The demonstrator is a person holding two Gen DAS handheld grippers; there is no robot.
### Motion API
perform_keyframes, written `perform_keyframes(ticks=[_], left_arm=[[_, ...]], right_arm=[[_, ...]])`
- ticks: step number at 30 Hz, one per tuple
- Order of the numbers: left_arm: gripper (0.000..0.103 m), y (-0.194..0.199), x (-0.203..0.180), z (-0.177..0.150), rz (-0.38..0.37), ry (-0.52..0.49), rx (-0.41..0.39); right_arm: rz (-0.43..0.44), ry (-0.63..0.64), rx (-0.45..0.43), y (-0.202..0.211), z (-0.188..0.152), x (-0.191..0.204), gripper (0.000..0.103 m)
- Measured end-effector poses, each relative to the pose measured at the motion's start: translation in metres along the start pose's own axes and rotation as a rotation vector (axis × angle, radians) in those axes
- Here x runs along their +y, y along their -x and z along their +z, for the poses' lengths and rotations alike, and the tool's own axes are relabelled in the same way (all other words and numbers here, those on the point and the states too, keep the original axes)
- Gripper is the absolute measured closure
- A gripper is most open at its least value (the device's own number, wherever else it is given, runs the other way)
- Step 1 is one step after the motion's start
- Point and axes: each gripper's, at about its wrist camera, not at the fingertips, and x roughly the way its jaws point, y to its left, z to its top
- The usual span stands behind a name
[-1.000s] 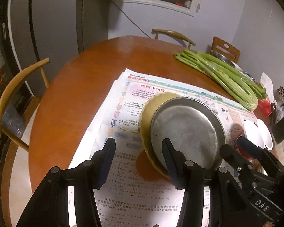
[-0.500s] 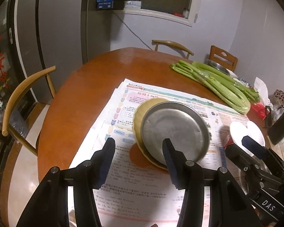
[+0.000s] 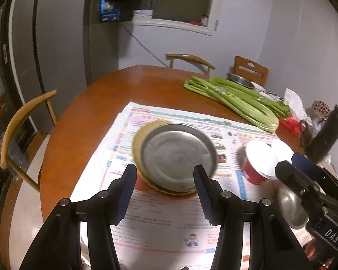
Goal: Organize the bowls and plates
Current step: 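Move the left gripper to the steel bowl rim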
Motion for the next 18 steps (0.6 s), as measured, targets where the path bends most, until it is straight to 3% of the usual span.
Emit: perform_keyframes(ticks=[11, 18], left_arm=[[0.049, 0.02, -0.035, 0.003, -0.089, -0.025, -0.017], [0.049, 0.021, -0.071, 0.0, -0.162, -0.071, 0.019]], right_arm=[[-0.074, -0.069, -0.067, 0.056, 0.0, -0.044, 0.034], [-0.114, -0.098, -0.089, 0.081, -0.006, -0.078, 0.034]])
